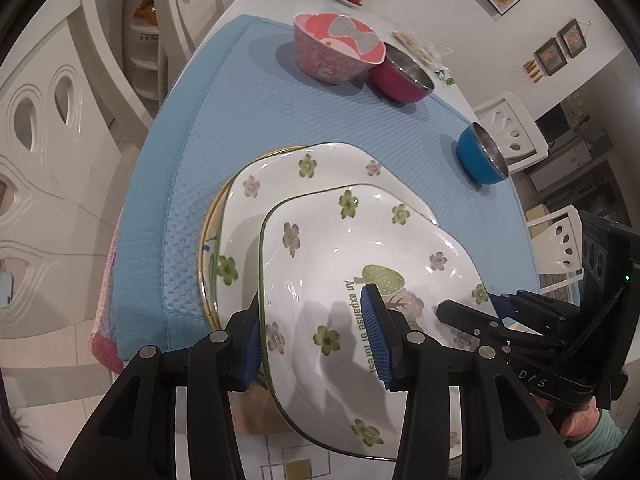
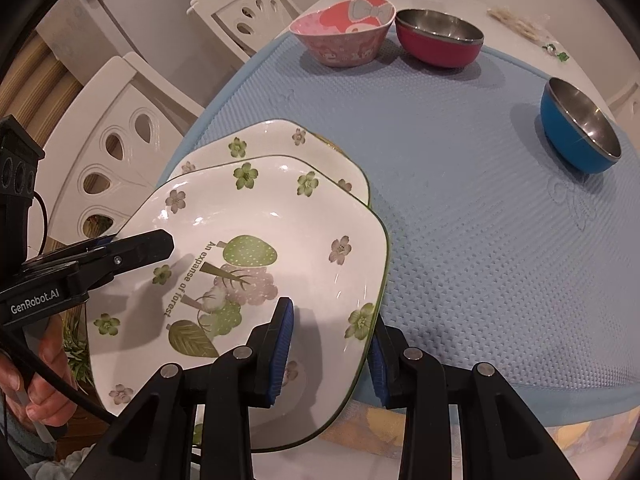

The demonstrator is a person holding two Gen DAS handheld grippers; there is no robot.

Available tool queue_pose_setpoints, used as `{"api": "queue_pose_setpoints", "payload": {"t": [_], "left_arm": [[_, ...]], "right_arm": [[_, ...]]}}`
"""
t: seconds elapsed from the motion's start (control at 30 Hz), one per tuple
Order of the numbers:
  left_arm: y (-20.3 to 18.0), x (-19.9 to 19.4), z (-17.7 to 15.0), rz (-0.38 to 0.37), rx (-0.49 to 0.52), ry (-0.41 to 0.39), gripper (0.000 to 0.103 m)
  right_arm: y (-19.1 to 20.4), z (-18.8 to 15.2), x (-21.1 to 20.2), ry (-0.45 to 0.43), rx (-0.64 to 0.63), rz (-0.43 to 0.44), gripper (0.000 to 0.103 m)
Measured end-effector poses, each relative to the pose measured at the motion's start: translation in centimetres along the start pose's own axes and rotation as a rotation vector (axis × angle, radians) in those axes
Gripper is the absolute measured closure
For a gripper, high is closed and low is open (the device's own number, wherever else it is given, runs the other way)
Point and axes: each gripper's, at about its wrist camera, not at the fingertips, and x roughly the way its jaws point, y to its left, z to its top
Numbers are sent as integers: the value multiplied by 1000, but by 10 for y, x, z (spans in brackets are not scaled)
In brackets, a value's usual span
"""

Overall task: Organize plates and bowls
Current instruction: 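Lower the square leaf plate onto the stacked plates with both grippers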

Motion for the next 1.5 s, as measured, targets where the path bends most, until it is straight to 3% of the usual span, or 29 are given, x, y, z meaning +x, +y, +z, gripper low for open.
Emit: {"api": "queue_pose_setpoints", "payload": {"t": [0.57,0.63,0.77,1.0,1.23,1.5], "left_arm": [[23,-8,21,20,-76,-49,63],[25,-11,22,62,-78,-63,63],[27,-19,23,65,-71,-86,63],[21,-4,19,88,-49,-43,62],[18,-4,19,117,-24,-52,62],[21,-8,24,120,-46,-70,62]], "right_arm": [[10,5,-1,-33,-55,-33,69],[12,2,-2,-35,-69,-43,69],[9,-2,0,-26,-50,-47,69],[8,-1,3,-20,-27,-41,69],[21,-5,7,-15,-58,-65,58],[28,-8,8,-19,-84,-73,57]]}}
